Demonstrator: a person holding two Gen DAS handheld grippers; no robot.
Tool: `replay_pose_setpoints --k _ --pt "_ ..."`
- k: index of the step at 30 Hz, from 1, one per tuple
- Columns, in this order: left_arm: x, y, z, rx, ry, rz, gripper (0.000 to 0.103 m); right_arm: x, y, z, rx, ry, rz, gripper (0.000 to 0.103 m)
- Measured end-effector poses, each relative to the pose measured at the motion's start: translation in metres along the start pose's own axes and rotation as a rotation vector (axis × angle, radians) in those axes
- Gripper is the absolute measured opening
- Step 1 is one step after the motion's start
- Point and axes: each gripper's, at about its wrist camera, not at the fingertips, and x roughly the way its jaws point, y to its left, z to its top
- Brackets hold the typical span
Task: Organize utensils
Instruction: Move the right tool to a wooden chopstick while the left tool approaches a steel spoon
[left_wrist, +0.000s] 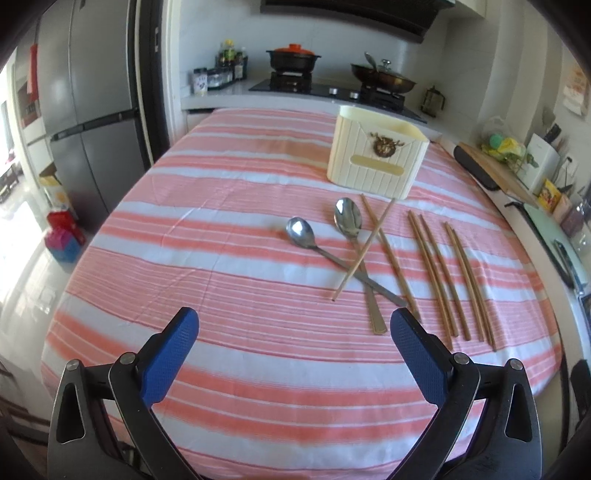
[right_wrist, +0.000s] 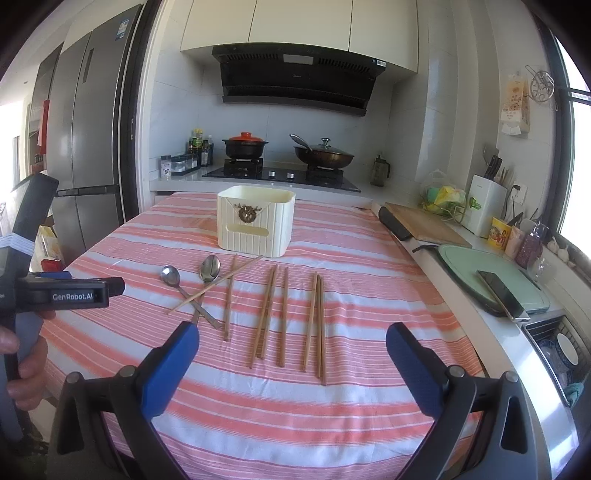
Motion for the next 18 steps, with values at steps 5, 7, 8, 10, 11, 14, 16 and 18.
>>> replay_pose_setpoints --k 5,7,8,10,11,14,16,18 --pt "0.040 0.010 0.018 -0.100 0.074 -0.021 0.103 0.009 -0.012 -0.003 0.015 0.018 -0.033 0.103" --pt "0.058 0.010 0.029 -0.147 0.097 -0.021 0.102 0.012 -0.015 -0.005 0.021 0.027 -0.040 0.103" --pt "0.068 0.008 0.034 -0.160 0.105 -0.017 0.102 0.014 -0.016 -0.005 0.023 0.032 -0.040 0.103" --pt "0.087 0.002 0.044 -0.167 0.121 0.014 0.102 0.016 -0.018 -0.007 0.026 0.037 -0.041 0.103" --pt "0.096 -0.002 0.047 -0.167 0.131 0.028 0.102 0.017 -0.019 -0.007 0.025 0.038 -0.041 0.103" --pt "0.113 -0.007 0.052 -0.161 0.146 0.059 0.102 0.018 -0.021 -0.008 0.022 0.037 -0.045 0.103" --pt "0.121 -0.009 0.053 -0.154 0.152 0.076 0.102 0.022 -0.028 -0.010 0.035 0.045 -0.054 0.103" --pt "0.129 -0.008 0.052 -0.153 0.156 0.105 0.102 0.029 -0.037 -0.012 0.065 0.067 -0.078 0.103"
